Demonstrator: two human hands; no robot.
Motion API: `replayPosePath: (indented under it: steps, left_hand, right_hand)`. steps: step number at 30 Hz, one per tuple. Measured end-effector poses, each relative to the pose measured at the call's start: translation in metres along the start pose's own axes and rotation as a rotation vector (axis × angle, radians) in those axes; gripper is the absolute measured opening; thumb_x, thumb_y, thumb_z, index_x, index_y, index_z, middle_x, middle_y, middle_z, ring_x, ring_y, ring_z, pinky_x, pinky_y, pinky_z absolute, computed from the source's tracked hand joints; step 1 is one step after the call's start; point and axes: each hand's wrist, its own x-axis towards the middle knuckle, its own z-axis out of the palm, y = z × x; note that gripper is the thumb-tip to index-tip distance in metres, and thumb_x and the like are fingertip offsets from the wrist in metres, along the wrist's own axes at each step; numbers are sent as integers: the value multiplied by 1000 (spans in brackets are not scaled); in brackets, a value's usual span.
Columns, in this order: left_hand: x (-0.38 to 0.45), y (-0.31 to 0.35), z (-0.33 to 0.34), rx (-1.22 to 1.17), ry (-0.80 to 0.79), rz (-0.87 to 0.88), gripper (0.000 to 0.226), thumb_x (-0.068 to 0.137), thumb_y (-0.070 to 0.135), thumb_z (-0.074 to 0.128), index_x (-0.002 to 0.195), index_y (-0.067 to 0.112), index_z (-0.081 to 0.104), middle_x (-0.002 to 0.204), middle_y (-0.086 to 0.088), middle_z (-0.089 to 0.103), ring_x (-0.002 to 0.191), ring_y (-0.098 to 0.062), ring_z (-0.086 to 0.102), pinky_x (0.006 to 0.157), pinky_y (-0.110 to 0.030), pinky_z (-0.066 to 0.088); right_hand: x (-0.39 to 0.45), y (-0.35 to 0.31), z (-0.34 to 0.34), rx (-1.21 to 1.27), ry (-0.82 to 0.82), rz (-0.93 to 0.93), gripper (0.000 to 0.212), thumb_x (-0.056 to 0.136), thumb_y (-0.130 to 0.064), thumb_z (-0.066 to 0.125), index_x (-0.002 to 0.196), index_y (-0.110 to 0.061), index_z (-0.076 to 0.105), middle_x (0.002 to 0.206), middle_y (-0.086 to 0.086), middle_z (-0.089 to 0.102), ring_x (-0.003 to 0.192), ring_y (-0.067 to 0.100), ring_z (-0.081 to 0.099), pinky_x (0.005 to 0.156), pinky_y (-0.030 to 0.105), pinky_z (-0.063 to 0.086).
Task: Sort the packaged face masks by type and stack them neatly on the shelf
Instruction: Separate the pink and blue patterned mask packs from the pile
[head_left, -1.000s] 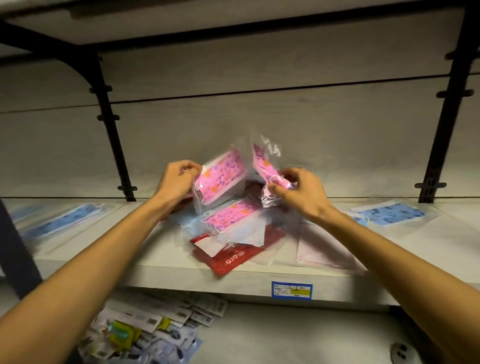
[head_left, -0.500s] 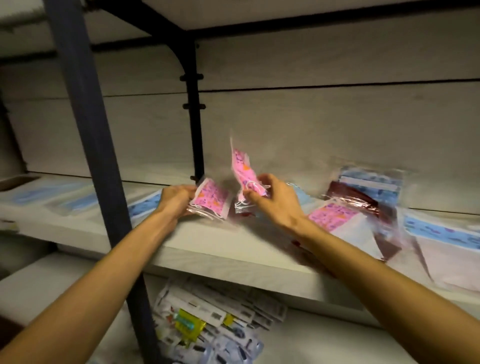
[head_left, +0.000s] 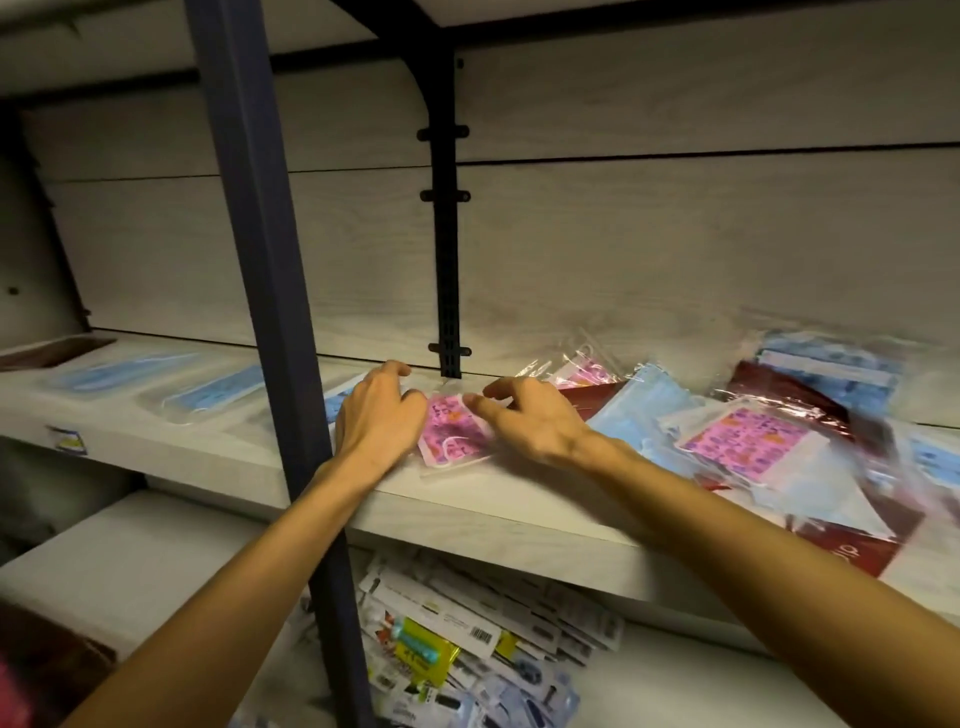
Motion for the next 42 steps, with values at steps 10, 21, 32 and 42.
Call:
replayPosePath:
  steps: [10,21,32,42]
  left_hand:
    - [9,3,38,334,-512,209,70,97,65,42,156,29,31,164,2,28,147,-25,31,115,-42,32]
    - [7,19,17,227,-538,170,53,88,46,63,135,24,54,139,-1,52,118,-21,51,102,-43,47]
    - [4,113,62,169,-548,347,53,92,34,54,143,24,47,148,-4,50,134,-26,47,98,-35,41]
    - [-2,176,108,-108,-618,269,28,81,35,40,65,18,55,68,-2,59,66,-24,53,62,-31,41]
  right_hand:
    - [27,51,0,-410,-176,66,60,101,-57,30,151,-23,36,160,1,32,146,30,29,117,49,25]
    - [-20,82,-38,-437,-140,-16,47,101,-56,35,128,-24,56,135,3,58,120,30,55,99,42,45]
    - [-64,85,-98,-468,-116,-33,41,99,-49,47,121,-16,60,117,6,66,105,31,62,90,42,50]
    - [-135,141,-168,-501,100,112,61,100,-52,45,154,-25,34,160,3,35,144,26,35,116,42,31]
